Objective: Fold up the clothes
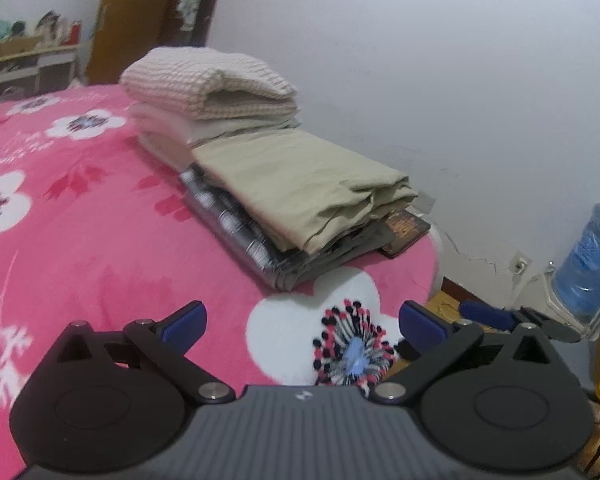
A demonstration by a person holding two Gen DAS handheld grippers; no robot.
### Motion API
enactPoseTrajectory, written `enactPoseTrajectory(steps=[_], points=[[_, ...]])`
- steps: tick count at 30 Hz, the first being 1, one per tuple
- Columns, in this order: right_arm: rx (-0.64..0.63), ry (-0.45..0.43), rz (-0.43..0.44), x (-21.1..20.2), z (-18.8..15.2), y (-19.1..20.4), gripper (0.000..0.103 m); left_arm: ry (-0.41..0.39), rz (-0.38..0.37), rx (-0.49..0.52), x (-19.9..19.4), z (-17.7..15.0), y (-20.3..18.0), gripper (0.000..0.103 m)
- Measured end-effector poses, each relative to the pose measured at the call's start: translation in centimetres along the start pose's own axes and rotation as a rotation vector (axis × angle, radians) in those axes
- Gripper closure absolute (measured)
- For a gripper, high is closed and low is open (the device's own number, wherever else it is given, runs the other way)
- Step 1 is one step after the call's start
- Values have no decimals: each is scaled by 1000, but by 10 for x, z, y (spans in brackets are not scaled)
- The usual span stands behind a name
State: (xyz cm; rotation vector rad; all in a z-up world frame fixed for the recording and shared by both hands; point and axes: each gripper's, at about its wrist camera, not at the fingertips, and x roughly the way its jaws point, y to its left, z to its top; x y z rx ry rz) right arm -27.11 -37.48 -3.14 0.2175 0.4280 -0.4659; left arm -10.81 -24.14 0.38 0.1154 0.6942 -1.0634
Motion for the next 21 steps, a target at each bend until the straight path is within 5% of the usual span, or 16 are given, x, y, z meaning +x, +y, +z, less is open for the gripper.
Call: enactPoseTrajectory(steps=[10,21], points=[[83,50,-134,-24,17,18,1,3,210,-21,-26,-9,-3,0],[-69,4,-291,-48,22,51,1,18,276,48,-36,-12,-15,0]])
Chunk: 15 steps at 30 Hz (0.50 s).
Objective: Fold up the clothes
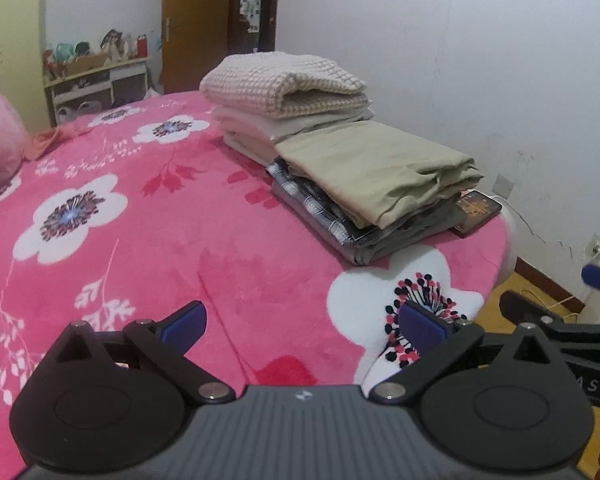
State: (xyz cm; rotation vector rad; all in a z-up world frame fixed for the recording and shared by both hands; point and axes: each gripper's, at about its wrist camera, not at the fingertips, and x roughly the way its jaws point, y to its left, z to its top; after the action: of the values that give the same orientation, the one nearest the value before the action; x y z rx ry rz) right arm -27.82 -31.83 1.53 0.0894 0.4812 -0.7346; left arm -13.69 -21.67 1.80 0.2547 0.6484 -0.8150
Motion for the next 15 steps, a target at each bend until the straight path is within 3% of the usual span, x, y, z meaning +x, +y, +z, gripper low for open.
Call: enactPoseTrajectory(steps=[6,15], points=[[-65,-32,-59,-11,2,9,1,22,8,-2,1,-4,-2,0],[-41,29,-57,-7,0,8,1,18,59,20,-1,-8,-5,0]])
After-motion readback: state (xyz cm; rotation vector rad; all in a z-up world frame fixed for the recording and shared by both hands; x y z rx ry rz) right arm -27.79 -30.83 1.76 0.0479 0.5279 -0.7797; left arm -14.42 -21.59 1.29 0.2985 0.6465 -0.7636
